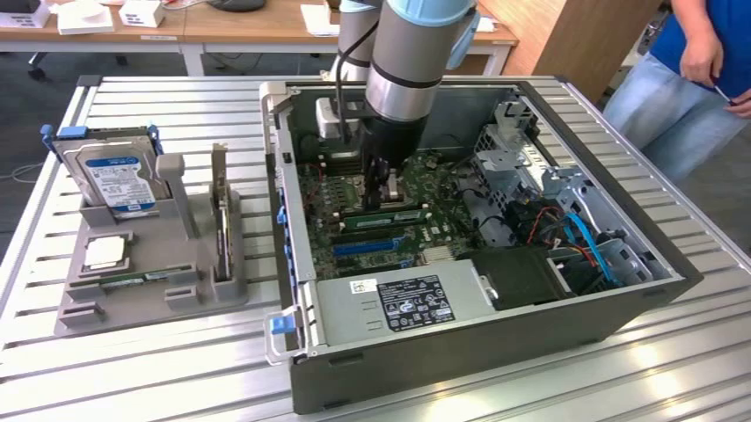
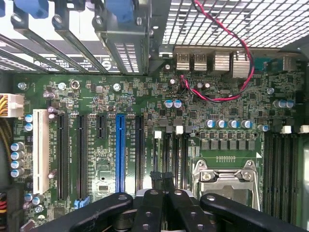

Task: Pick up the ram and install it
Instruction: 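Press down the ram until it locks into place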

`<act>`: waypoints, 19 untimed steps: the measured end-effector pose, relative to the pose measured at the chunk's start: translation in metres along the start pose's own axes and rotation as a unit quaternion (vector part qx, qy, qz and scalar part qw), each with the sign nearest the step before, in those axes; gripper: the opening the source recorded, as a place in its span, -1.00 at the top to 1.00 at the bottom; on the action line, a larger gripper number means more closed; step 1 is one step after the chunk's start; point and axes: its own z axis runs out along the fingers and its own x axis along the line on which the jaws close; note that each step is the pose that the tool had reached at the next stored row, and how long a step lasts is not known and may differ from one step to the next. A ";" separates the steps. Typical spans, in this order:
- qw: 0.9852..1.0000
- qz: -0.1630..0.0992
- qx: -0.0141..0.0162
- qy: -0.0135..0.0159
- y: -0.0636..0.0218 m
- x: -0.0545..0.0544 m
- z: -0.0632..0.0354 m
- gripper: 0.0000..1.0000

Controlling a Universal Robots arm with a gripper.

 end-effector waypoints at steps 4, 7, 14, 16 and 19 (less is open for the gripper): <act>1.000 0.000 0.000 0.000 0.0001 0.000 -0.0029 0.80; 1.000 0.000 0.000 0.000 0.0002 0.000 -0.0041 0.80; 1.000 0.000 0.000 0.000 -0.0004 0.000 -0.0049 0.80; 1.000 0.000 0.000 0.000 -0.0025 0.000 -0.0051 0.80; 1.000 0.000 0.000 0.000 -0.0064 0.000 -0.0052 0.80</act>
